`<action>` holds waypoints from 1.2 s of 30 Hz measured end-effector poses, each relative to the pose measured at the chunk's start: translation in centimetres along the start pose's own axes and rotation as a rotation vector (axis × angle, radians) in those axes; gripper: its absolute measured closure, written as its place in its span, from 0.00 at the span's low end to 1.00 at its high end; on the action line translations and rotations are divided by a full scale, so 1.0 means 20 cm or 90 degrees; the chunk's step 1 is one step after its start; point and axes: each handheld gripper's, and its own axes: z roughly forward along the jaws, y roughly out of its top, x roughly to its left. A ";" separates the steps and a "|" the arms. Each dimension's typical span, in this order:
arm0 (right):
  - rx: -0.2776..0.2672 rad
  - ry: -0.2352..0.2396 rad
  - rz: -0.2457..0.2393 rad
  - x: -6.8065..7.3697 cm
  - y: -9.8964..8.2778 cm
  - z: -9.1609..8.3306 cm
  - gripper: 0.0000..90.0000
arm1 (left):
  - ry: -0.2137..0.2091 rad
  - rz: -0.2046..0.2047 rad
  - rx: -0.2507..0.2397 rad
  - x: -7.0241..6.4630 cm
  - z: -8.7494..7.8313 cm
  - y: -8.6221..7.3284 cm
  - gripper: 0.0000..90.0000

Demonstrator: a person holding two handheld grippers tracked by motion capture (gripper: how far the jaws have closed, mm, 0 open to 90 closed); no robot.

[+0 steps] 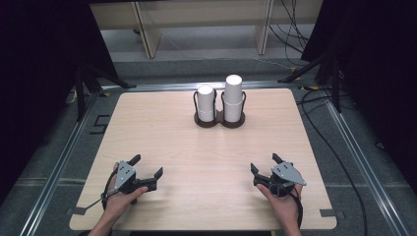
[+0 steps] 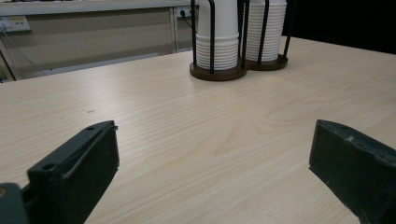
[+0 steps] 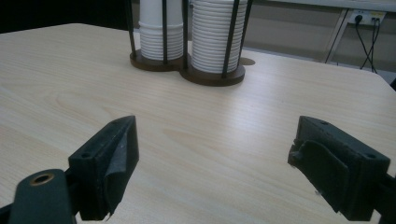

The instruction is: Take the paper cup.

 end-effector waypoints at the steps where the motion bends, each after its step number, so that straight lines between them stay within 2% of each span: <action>1: -0.002 0.001 0.000 0.00 0.00 0.00 0.17 | 0.003 -0.006 -0.001 0.00 0.00 0.00 0.01; 2: -0.003 -0.003 -0.001 0.00 0.00 0.00 0.17 | 0.005 -0.001 0.013 0.00 0.00 0.01 0.01; 4: -0.002 -0.001 -0.006 0.01 0.01 0.01 0.17 | 0.004 -0.007 0.001 0.00 0.02 0.00 0.02; 6: 0.003 0.003 -0.004 0.02 0.02 0.00 0.17 | 0.011 -0.014 0.014 0.00 0.01 0.00 0.02; 7: -0.010 0.006 -0.014 0.02 0.03 0.01 0.17 | 0.012 -0.020 0.014 0.00 0.01 0.00 0.02; 9: -0.003 0.003 -0.023 0.02 0.04 0.01 0.17 | 0.014 -0.022 0.016 0.01 0.02 0.01 0.02; 10: -0.008 0.008 -0.029 0.03 0.05 0.02 0.17 | 0.007 -0.021 0.018 0.01 0.02 0.01 0.02; 11: -0.013 0.024 -0.028 0.04 0.08 0.04 0.18 | -0.007 -0.018 0.007 0.01 0.04 0.01 0.03; 12: -0.009 0.035 -0.021 0.05 0.09 0.04 0.18 | -0.008 -0.021 0.011 0.02 0.04 0.01 0.03; 13: -0.009 0.035 -0.018 0.06 0.11 0.05 0.18 | -0.008 -0.023 0.022 0.02 0.05 0.01 0.03; 14: -0.018 0.040 -0.031 0.07 0.12 0.06 0.18 | -0.009 -0.022 0.018 0.02 0.06 0.01 0.03; 15: -0.016 0.044 -0.022 0.08 0.14 0.07 0.18 | -0.014 -0.023 0.015 0.02 0.08 0.02 0.03; 16: -0.020 0.040 -0.034 0.08 0.16 0.08 0.18 | -0.013 -0.024 0.023 0.02 0.09 0.03 0.03; 17: -0.027 0.046 -0.026 0.09 0.17 0.10 0.18 | -0.021 -0.024 0.008 0.02 0.11 0.03 0.03; 18: -0.029 0.046 -0.042 0.09 0.19 0.11 0.19 | -0.016 -0.020 0.022 0.01 0.12 0.04 0.03; 19: -0.036 0.043 -0.050 0.09 0.21 0.13 0.19 | -0.019 -0.017 0.016 0.01 0.14 0.04 0.03; 20: -0.029 0.048 -0.025 0.10 0.23 0.14 0.19 | -0.022 -0.017 0.021 0.01 0.15 0.05 0.04; 21: -0.039 0.057 -0.031 0.09 0.24 0.16 0.19 | -0.028 -0.019 0.009 0.01 0.17 0.05 0.04; 22: -0.038 0.047 -0.030 0.09 0.26 0.17 0.20 | -0.023 -0.016 0.019 0.01 0.18 0.06 0.04; 24: -0.045 0.048 -0.033 0.08 0.29 0.20 0.20 | -0.031 -0.019 0.023 0.01 0.21 0.08 0.03; 25: -0.040 0.052 -0.018 0.09 0.30 0.22 0.20 | -0.030 -0.015 0.028 0.01 0.23 0.08 0.03; 26: -0.046 0.046 -0.026 0.09 0.31 0.23 0.20 | -0.034 -0.012 0.021 0.01 0.25 0.09 0.03; 29: -0.041 0.056 -0.011 0.09 0.35 0.28 0.21 | -0.035 -0.010 0.024 0.02 0.30 0.10 0.03; 30: -0.049 0.057 -0.025 0.09 0.36 0.30 0.21 | -0.035 -0.010 0.024 0.02 0.30 0.10 0.03; 31: -0.055 0.059 -0.028 0.10 0.38 0.32 0.21 | -0.039 -0.011 0.027 0.03 0.34 0.12 0.03; 32: -0.046 0.058 -0.019 0.10 0.39 0.33 0.22 | -0.042 -0.011 0.023 0.03 0.36 0.14 0.03; 33: -0.046 0.058 -0.019 0.10 0.39 0.33 0.22 | -0.042 -0.011 0.023 0.03 0.36 0.14 0.04; 34: -0.053 0.071 -0.015 0.11 0.41 0.36 0.22 | -0.047 -0.008 0.016 0.04 0.39 0.15 0.04; 36: -0.050 0.070 -0.019 0.13 0.44 0.42 0.23 | -0.047 -0.002 0.015 0.04 0.43 0.18 0.04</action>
